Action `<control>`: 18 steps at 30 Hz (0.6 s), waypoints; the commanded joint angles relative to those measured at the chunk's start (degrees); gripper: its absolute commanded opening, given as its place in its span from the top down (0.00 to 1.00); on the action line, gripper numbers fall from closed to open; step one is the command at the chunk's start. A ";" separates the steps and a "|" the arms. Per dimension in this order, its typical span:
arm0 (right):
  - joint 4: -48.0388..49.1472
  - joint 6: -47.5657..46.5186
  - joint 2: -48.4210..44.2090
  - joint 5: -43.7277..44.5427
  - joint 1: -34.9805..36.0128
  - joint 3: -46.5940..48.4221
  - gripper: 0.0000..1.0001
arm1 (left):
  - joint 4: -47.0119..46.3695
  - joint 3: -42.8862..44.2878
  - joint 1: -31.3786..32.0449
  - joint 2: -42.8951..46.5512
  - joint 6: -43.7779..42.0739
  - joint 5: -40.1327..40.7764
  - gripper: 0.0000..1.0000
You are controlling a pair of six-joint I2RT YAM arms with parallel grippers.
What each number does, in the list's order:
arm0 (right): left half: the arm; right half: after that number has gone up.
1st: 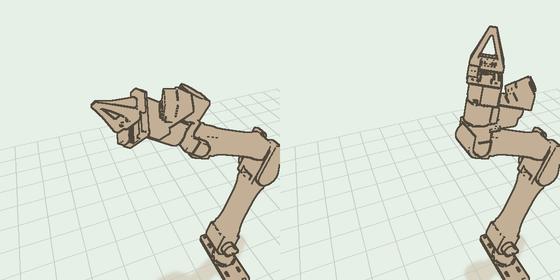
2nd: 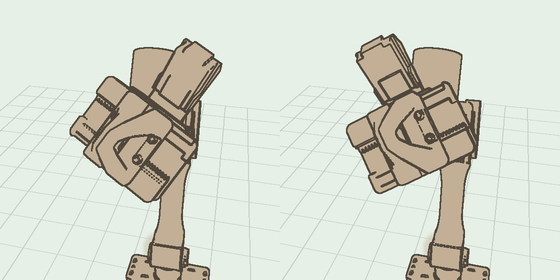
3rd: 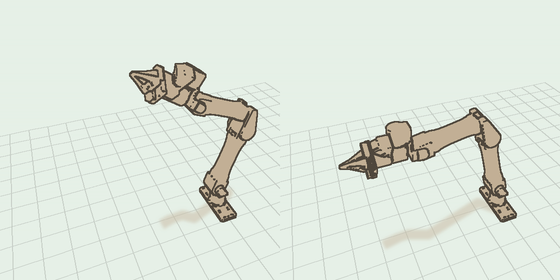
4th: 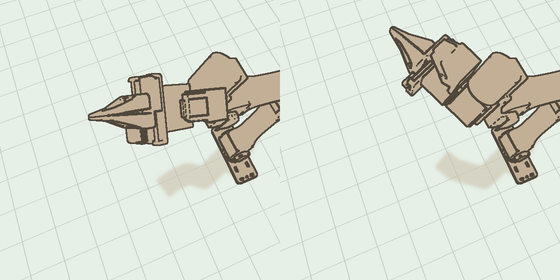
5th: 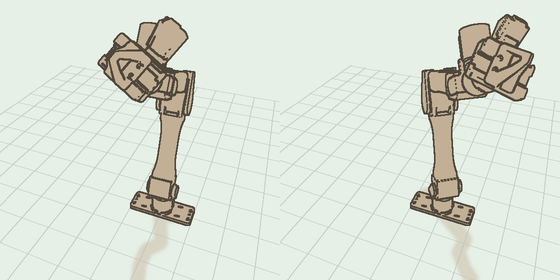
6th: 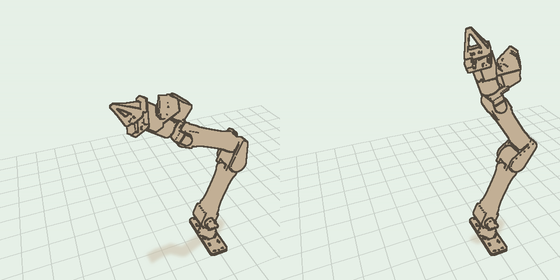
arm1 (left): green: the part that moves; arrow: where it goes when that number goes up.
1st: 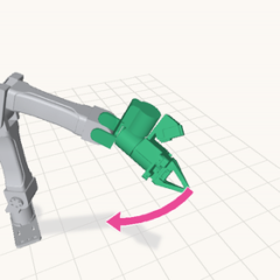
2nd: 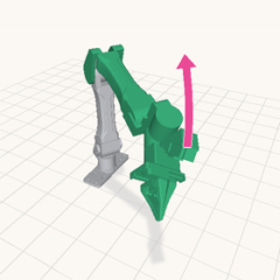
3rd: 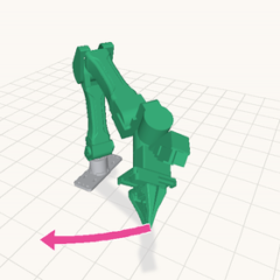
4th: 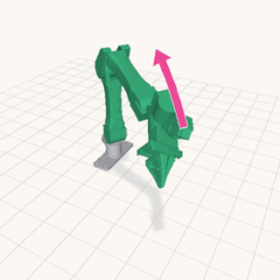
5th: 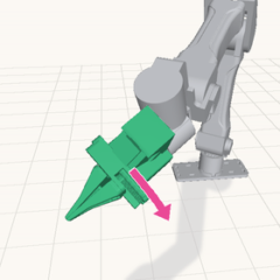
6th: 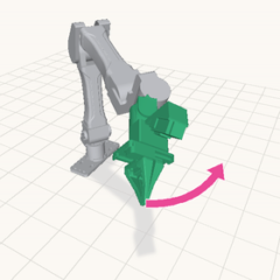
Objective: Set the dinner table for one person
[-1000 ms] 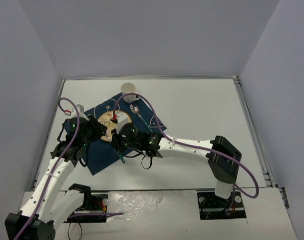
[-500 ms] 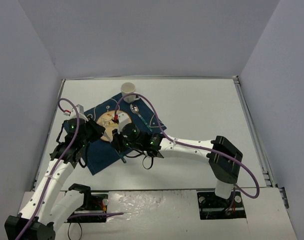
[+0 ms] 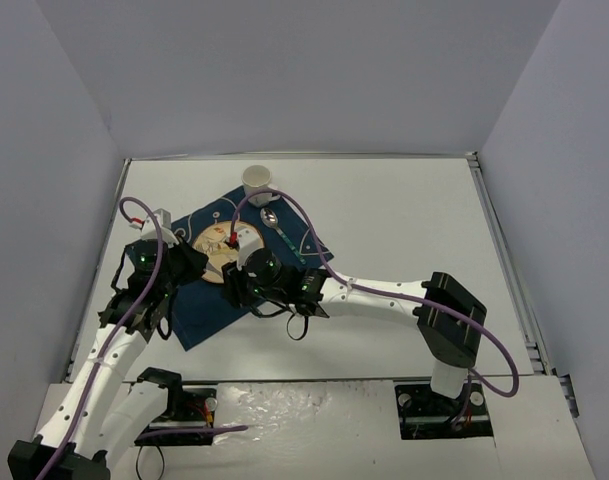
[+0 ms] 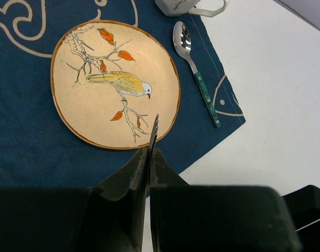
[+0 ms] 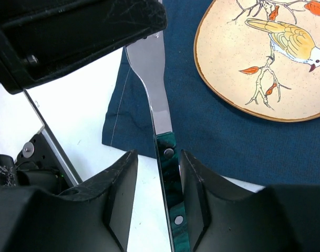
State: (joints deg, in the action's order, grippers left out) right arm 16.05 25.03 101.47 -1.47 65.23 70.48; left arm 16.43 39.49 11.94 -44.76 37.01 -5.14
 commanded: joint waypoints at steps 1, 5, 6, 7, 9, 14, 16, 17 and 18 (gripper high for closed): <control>3.11 -0.95 -2.88 -0.55 -0.28 1.06 0.61 | -7.11 0.94 -0.06 0.73 -2.81 -0.57 1.00; 2.77 -1.86 -4.72 -0.74 -0.49 0.76 0.41 | -7.58 1.40 -0.56 0.98 -7.41 -0.44 1.00; 2.00 -2.45 -5.67 -0.38 -0.67 0.53 0.32 | -7.71 1.49 -0.79 0.94 -9.26 -0.21 1.00; 1.27 -3.11 -6.53 -0.03 -0.91 0.30 0.24 | -7.79 1.58 -1.02 0.82 -10.91 -0.03 1.00; -0.17 -4.54 -8.54 0.58 -1.81 -0.25 0.15 | -7.72 1.57 -1.50 0.20 -13.75 0.60 1.00; -4.04 -6.47 -16.63 1.29 -5.53 -3.32 0.00 | -8.08 1.05 -4.14 -2.54 -21.76 1.85 1.00; -4.81 -6.68 -20.53 1.29 -8.22 -5.74 0.00 | -8.96 0.58 -7.11 -4.49 -24.32 0.66 1.00; -5.27 -6.75 -21.88 1.29 -9.13 -6.63 0.00 | -9.56 0.24 -9.14 -5.51 -24.74 -0.56 1.00; -5.51 -6.75 -23.80 1.29 -10.45 -7.89 0.00 | -11.00 -0.47 -10.17 -6.36 -25.10 -2.00 1.00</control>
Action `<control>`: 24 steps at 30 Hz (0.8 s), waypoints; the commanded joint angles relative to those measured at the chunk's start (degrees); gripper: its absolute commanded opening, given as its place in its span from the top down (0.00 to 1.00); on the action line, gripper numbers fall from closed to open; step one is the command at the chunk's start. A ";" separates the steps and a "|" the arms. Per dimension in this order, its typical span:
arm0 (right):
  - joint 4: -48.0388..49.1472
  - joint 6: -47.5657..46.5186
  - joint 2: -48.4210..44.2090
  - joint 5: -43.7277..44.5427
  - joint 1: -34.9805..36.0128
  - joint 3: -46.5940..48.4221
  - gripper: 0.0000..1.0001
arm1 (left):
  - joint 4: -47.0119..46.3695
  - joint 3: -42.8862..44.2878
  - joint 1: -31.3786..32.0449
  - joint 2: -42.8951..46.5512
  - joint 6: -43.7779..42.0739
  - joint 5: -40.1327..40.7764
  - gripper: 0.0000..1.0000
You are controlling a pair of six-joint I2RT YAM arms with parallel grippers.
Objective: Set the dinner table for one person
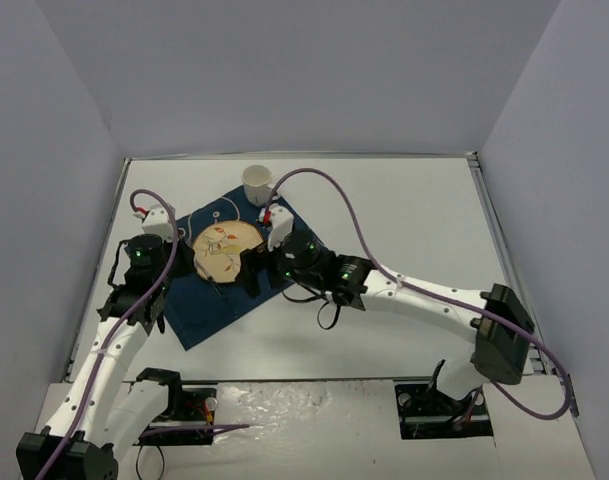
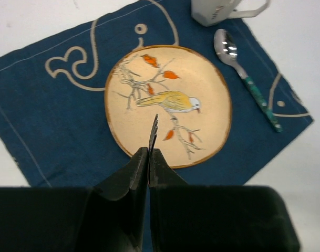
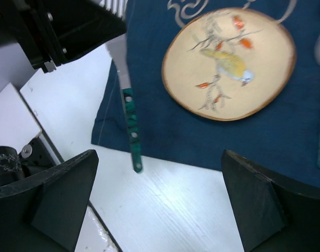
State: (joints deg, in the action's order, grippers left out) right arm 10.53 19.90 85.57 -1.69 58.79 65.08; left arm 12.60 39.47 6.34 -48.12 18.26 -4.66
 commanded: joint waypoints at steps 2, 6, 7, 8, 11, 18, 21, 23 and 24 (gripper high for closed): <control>-0.38 -2.18 -11.12 1.52 -6.03 -4.56 0.00 | -10.16 -1.70 -7.72 -4.85 -7.36 -4.23 1.00; -1.81 -3.57 -15.95 1.52 -9.01 -7.66 0.00 | -16.54 -2.78 -11.64 -8.99 -10.17 -6.38 1.00; -2.01 -3.64 -16.83 1.52 -9.43 -8.16 0.00 | -17.85 -2.77 -12.47 -10.50 -10.56 -7.44 1.00; -2.11 -3.56 -17.68 1.52 -9.98 -8.76 0.00 | -19.04 -2.59 -13.20 -12.17 -11.00 -8.50 1.00; -2.11 -3.00 -19.78 1.38 -12.08 -11.07 0.00 | -21.64 -1.68 -14.95 -16.51 -12.12 -10.40 1.00; -2.46 -2.97 -23.92 0.04 -15.91 -14.18 0.00 | -25.48 -0.92 -20.51 -24.46 -13.04 -16.42 1.00; -2.53 -3.12 -24.69 -0.70 -17.36 -15.08 0.00 | -27.02 -1.12 -21.91 -26.97 -13.82 -19.23 1.00; -2.59 -3.17 -24.98 -1.05 -18.08 -15.41 0.00 | -27.26 -0.57 -22.21 -28.68 -14.22 -20.27 1.00; -2.57 -3.26 -25.02 -1.22 -18.35 -15.51 0.00 | -27.52 -0.36 -22.40 -29.38 -14.33 -20.90 1.00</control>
State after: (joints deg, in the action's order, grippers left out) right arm 4.92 17.66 62.23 -1.43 41.64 49.76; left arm -8.30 35.41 -15.10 -75.90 7.67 -21.14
